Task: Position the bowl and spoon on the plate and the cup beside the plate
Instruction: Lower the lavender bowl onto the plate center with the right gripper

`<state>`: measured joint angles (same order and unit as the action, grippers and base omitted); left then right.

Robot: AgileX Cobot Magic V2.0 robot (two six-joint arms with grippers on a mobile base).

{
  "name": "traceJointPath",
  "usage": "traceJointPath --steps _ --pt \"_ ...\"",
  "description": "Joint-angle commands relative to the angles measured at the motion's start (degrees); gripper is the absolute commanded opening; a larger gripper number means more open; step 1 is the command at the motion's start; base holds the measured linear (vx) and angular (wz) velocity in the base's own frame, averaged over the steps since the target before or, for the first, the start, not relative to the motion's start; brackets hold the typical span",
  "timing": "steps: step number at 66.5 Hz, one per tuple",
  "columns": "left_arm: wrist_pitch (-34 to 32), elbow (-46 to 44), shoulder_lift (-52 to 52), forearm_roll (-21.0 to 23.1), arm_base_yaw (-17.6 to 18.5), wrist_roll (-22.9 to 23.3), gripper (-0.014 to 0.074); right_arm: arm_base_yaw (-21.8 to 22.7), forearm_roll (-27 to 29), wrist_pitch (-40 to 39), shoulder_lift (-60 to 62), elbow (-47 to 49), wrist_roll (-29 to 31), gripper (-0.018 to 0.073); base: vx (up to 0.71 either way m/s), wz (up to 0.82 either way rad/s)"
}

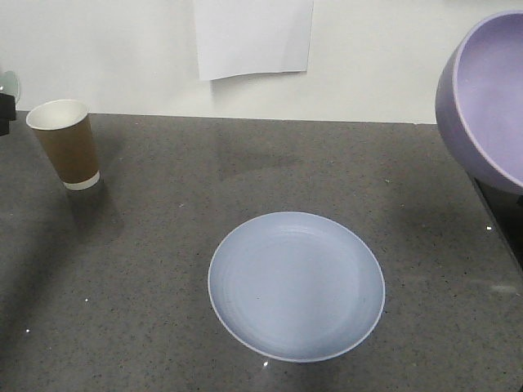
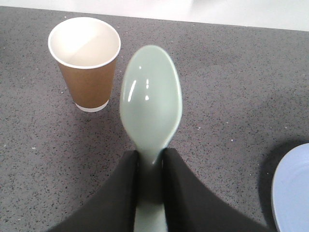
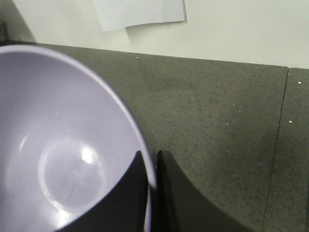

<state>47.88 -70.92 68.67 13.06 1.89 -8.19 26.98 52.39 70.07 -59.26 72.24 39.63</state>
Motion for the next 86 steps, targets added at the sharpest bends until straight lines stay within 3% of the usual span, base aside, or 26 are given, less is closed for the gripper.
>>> traceJointPath --steps 1,10,19,28,36,46,60,70,86 --pt "-2.9 -1.3 -1.4 1.1 0.3 0.3 -0.0006 0.4 7.8 -2.3 -0.1 1.8 2.5 -0.0004 0.00 0.00" --pt "-2.9 -1.3 -1.4 1.1 0.3 0.3 -0.0006 -1.3 15.5 -0.1 -3.2 1.8 10.1 -0.0004 0.00 0.00" --pt "-2.9 -1.3 -1.4 1.1 0.3 0.3 -0.0006 -8.2 17.5 -0.4 -8.7 1.8 14.2 -0.0004 0.00 0.00" --pt "-2.9 -1.3 -1.4 1.1 0.3 0.3 -0.0006 -17.9 15.1 -3.2 -15.2 1.8 17.0 -0.0004 0.00 0.00" --pt "-2.9 -1.3 -1.4 1.1 0.3 0.3 -0.0006 -27.0 8.8 -9.7 -21.6 1.8 18.3 -0.0004 0.00 0.00" --pt "-2.9 -1.3 -1.4 1.1 0.3 0.3 -0.0006 -34.1 3.0 -14.3 -29.1 1.8 18.3 -0.0004 0.00 0.00" --pt "-2.9 -1.3 -1.4 1.1 0.3 0.3 -0.0006 -39.0 -3.9 -16.2 -37.0 3.2 15.9 -0.0004 0.00 0.00" --pt "-2.9 -1.3 -1.4 1.1 0.3 0.3 -0.0006 -40.2 -9.7 -17.5 -39.5 3.3 12.8 -0.0003 0.00 0.00" --pt "-2.9 -1.3 -1.4 1.1 0.3 0.3 -0.0006 -41.8 -14.3 -17.0 -41.0 3.3 11.2 0.0004 0.00 0.00"
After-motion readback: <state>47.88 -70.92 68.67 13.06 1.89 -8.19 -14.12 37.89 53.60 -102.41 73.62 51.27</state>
